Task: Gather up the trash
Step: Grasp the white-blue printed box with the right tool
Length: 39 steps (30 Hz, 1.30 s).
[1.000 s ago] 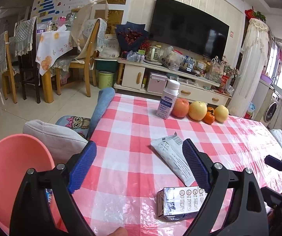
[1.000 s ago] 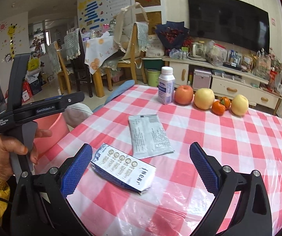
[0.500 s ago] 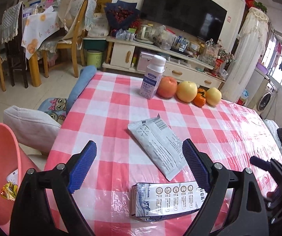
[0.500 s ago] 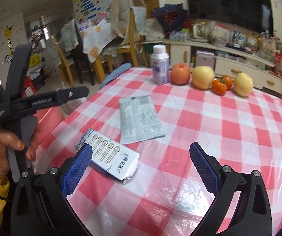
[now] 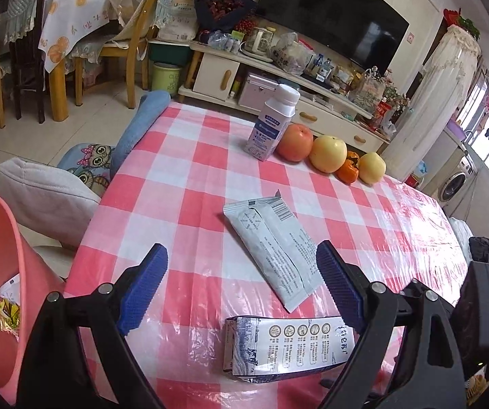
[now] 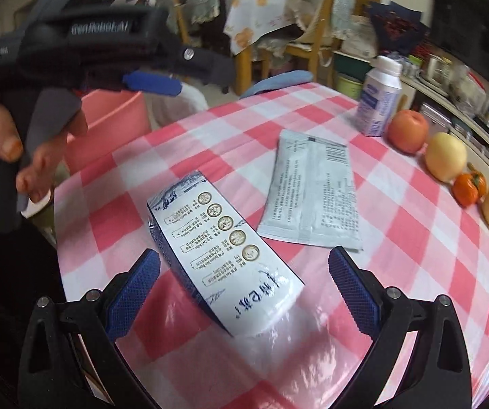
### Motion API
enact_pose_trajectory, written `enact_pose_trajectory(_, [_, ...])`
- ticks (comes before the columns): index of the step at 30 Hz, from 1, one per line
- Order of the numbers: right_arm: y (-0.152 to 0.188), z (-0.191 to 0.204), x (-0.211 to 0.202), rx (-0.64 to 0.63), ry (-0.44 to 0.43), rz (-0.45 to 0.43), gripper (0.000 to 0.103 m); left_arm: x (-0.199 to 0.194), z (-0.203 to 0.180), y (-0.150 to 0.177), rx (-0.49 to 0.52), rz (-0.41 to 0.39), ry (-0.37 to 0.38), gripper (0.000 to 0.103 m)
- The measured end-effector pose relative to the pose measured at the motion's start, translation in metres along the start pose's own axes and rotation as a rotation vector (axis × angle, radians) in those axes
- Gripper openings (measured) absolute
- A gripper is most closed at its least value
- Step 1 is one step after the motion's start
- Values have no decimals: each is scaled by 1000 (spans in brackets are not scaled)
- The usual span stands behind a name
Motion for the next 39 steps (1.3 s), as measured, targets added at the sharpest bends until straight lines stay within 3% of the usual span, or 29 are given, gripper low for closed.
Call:
enact_pose_trajectory(10, [1,12,41,-148,-49,102,98,13,-3,-3,-22,32,-3,90])
enact_pose_trajectory(17, [4,11,37,-145,-60,77,97,23,-8,-3,-22,51,-6,90])
enact_pose_trajectory(18, [5,11,35,-143,-62,71,95,25,-8,-2,-25,57,-8,90])
enact_pose_trajectory(19, [5,11,34,-142,-67,67,85,27,-8,-2,-29,62,-7,90])
enact_pose_trajectory(22, [7,10,30,-138,-77,64,70,33,-8,-1,-41,78,-10,90])
enact_pose_trajectory(25, [11,9,25,-136,-81,63,64,37,-9,0,-47,85,-18,90])
enact_pose_trajectory(31, [19,3,11,-104,-54,49,64,47,-15,-1,-63,99,-19,90])
enact_pose_trajectory(39, [33,-35,-24,85,30,23,63,69,-30,2,-76,134,-39,90])
Point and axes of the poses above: each gripper's, at about its wrist camera, not at the fingertips, and x roughly the way its jaws point, z to its left, y to its underside, the point moved 2 cm from there along x, roughly the way its jaws point, and after that the axes turned 4 degrees about -z, right-handed, at the moved point
